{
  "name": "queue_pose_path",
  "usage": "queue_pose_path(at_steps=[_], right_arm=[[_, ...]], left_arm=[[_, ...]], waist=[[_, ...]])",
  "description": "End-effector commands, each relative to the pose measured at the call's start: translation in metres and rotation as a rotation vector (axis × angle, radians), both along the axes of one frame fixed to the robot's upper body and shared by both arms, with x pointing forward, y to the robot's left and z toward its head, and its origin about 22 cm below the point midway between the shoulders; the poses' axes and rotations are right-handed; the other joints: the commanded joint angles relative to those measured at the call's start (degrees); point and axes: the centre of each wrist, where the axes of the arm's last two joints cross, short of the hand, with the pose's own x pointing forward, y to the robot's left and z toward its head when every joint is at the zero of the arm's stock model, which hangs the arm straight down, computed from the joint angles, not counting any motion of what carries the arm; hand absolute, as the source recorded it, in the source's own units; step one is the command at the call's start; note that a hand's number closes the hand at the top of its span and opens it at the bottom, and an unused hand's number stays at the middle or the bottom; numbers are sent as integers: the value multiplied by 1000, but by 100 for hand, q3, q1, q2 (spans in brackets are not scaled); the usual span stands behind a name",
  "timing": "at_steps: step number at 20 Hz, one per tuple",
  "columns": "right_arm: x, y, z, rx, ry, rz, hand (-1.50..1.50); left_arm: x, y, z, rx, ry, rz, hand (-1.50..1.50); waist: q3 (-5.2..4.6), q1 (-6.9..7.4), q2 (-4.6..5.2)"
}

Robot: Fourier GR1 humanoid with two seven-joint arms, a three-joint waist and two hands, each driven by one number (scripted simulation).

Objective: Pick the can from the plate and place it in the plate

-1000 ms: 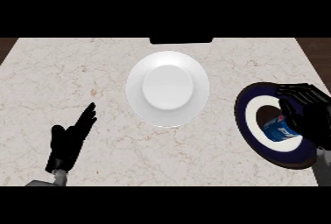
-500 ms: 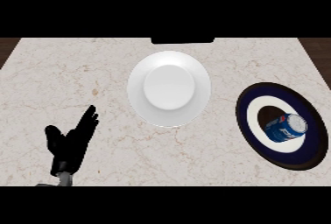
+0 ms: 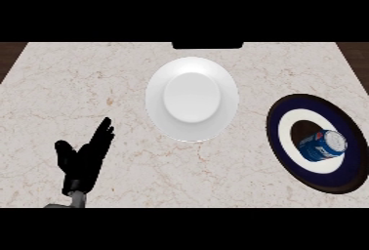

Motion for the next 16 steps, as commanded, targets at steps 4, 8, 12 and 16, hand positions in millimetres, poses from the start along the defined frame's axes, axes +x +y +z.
queue_pose_path(at_steps=[4,8,12,16], right_arm=[[9,46,43,-105,324,112,-150],[9,61,36,-125,440,89,-150],[30,90,29,-129,479,90,-150],[41,103,12,-159,520,64,-150]], left_arm=[[1,2,-11,-8,74,12,0],[4,7,-3,16,66,-3,0],[10,-20,-14,2,71,-19,0],[2,-5,-12,5,77,-20,0]], waist=[[-32,27,35],[-19,56,36],[-15,122,58],[-11,142,52]])
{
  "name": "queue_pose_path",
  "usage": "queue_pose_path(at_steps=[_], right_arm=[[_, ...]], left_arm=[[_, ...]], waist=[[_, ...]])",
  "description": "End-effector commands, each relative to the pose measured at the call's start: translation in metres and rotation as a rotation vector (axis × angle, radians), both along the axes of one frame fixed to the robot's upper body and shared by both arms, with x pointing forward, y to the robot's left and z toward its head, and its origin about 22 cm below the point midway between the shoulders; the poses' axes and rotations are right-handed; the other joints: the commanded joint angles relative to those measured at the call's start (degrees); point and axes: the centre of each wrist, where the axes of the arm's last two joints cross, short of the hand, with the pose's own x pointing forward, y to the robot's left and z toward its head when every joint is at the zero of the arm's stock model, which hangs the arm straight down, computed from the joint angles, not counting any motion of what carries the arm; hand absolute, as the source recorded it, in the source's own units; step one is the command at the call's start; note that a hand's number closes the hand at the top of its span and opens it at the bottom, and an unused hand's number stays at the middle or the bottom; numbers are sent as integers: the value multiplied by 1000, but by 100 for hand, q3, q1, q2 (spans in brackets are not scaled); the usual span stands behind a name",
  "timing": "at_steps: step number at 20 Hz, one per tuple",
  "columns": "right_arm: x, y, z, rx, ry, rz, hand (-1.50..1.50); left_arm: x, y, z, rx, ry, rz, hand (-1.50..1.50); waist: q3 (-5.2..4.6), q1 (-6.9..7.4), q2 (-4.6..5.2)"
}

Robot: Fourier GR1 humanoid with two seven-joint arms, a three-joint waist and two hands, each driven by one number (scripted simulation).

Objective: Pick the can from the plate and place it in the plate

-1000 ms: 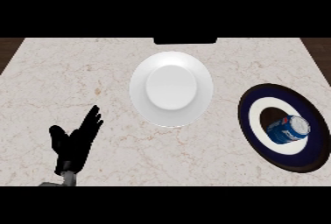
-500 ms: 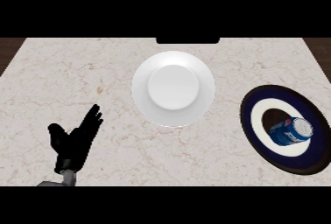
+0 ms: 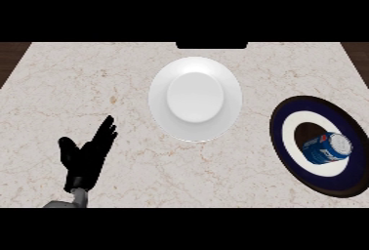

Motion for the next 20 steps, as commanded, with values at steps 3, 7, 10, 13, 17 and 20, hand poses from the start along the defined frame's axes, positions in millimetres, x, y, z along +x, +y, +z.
queue_pose_path(at_steps=[3,7,10,13,17,20], right_arm=[[16,29,-22,-31,89,-13,-150],[30,38,-20,21,135,-6,-150],[25,52,-33,51,146,9,-150],[32,55,-38,53,123,13,-150],[24,64,-56,-4,158,4,-150],[43,66,-62,-60,196,-26,-150]], left_arm=[[5,-8,-4,6,67,8,0],[-14,-5,1,-3,63,-2,0],[1,-3,-11,0,64,13,0],[-1,6,-12,-2,68,5,0],[-27,14,-15,-3,46,3,0],[3,1,-7,10,70,7,0]], waist=[[-20,6,38],[-20,11,26],[-21,-33,28],[-21,-31,28],[-20,-13,22],[-19,-6,33]])
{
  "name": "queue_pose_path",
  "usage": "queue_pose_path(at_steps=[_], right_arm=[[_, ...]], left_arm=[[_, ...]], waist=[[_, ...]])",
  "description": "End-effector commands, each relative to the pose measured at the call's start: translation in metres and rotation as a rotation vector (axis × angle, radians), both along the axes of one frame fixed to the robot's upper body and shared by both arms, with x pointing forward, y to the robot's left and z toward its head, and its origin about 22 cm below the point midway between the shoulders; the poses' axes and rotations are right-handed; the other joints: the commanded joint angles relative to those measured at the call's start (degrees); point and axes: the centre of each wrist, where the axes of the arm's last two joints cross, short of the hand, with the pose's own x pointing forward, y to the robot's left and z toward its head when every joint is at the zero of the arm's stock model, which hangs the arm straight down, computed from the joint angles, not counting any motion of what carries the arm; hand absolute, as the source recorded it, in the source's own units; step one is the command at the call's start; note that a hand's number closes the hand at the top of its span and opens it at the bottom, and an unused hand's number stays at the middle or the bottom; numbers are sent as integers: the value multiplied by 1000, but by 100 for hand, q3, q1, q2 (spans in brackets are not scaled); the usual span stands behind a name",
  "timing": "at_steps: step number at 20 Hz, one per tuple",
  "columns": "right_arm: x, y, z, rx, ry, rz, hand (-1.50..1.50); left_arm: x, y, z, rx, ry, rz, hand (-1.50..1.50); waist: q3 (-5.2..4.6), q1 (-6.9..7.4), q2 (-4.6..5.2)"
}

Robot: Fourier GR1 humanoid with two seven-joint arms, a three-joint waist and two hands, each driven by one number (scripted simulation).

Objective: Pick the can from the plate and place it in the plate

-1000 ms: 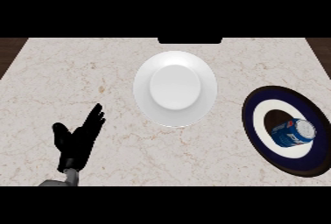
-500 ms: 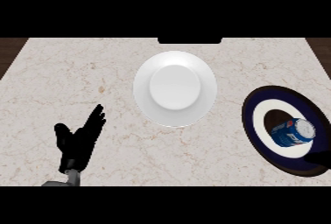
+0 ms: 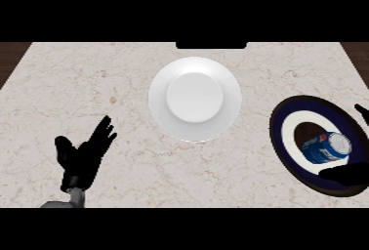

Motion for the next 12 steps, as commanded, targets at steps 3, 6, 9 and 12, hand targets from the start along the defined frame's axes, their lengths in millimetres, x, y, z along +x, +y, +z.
queue_pose_path(at_steps=[3,6,9,12], right_arm=[[1,-9,-20,-67,59,-48,-150],[13,-8,-14,-73,74,-39,-150],[20,-1,-25,-46,87,-13,-150],[39,8,-50,-49,109,-9,-150]], left_arm=[[-17,-9,-8,-11,58,-6,0],[-21,-18,-31,-4,61,-21,0],[-10,-13,-24,11,53,6,0],[-10,-6,-23,-8,66,0,0]], waist=[[-32,-11,33],[-34,-15,40],[-33,-12,40],[-32,32,54]])
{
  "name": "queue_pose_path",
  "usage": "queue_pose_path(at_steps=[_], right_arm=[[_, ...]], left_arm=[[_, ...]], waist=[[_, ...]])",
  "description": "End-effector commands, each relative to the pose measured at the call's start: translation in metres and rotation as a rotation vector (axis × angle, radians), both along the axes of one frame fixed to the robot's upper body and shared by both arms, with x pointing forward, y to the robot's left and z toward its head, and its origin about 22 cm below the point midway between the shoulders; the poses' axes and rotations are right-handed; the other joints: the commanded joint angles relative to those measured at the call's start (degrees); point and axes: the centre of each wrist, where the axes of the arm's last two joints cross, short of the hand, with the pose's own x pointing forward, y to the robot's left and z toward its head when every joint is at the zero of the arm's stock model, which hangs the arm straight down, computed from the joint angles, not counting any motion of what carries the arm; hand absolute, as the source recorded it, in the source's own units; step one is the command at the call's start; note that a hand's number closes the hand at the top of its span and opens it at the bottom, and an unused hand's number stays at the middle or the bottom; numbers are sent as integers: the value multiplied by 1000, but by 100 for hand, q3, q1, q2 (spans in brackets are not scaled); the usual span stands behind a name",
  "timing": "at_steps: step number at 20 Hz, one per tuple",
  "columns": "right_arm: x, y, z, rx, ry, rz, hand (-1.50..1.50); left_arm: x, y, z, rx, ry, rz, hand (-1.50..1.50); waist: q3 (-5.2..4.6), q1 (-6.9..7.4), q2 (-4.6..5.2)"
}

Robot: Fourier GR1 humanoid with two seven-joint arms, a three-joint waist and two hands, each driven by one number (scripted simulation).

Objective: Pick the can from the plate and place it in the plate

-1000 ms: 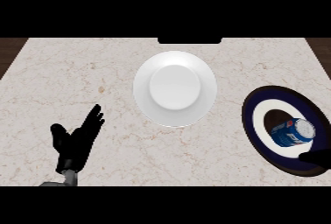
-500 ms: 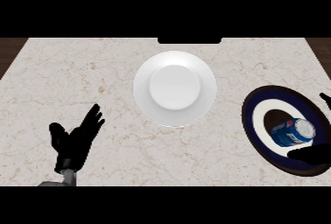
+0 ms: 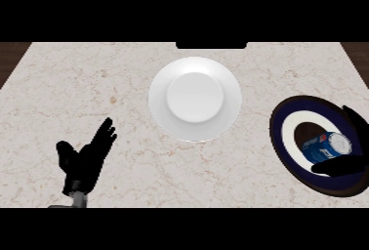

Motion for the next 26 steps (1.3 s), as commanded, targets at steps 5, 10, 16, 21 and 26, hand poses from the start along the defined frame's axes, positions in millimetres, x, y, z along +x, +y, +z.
queue_pose_path(at_steps=[5,10,16,21,26], right_arm=[[12,-8,-30,-26,138,90,150],[15,-7,-29,-106,76,126,150],[9,-4,-35,-161,9,120,150],[10,125,-17,-70,-258,226,150],[7,239,7,-20,-397,439,150]], left_arm=[[3,3,-13,9,83,-17,0],[6,5,-11,23,80,-6,0],[-3,4,-23,0,72,-4,0],[4,-3,-2,11,73,-30,0],[12,-18,1,20,48,-103,0]], waist=[[-29,-1,45],[-30,-21,35],[-30,-27,31],[-43,125,4],[-86,830,31]])
